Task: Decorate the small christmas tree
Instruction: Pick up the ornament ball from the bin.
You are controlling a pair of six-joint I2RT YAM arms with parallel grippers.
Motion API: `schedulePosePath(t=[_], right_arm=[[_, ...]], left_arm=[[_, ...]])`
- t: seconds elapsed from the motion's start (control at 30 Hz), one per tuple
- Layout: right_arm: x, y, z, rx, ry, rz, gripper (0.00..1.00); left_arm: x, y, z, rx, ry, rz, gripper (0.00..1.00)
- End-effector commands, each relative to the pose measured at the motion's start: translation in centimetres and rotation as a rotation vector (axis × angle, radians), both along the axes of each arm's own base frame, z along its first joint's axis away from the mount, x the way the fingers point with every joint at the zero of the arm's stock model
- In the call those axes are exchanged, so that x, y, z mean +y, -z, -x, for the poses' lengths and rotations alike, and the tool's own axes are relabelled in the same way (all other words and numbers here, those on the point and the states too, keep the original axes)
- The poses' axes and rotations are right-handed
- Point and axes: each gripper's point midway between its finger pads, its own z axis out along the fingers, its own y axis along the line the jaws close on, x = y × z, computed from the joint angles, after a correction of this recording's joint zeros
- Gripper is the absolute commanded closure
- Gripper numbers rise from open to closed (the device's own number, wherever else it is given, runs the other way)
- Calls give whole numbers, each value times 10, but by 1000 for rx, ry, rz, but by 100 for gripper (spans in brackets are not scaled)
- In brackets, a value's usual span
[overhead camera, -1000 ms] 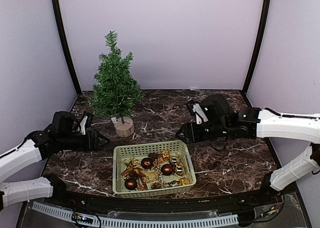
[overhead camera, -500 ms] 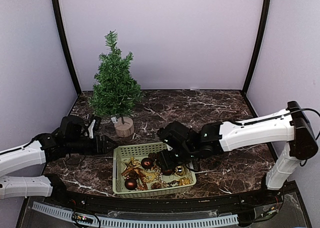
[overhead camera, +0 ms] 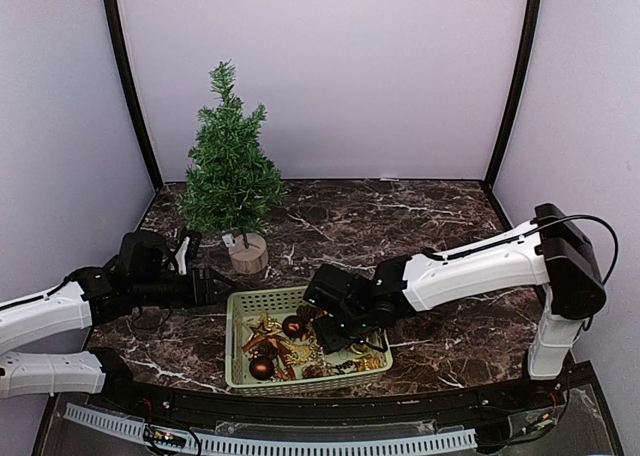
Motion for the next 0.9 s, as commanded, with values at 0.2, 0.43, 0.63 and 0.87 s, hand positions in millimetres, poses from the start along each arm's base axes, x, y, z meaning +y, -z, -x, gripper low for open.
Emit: schedulePosePath(t=[0.2,0.43,0.63,0.87], right_arm=[[6,13,1,-12,-18,28,40],[7,-14,0,-40,-6,-40,55],[3,-80,-9,-127,13,-139,55],[0,-161,-18,-252,20,-294,55]], left_arm=[[0,-10,0,-35,-3,18,31],[3,-22,0,-77,-4,19,31],[8,-59,-1,-217,13,5,31],[-5,-115,6,-359,122,66,31]])
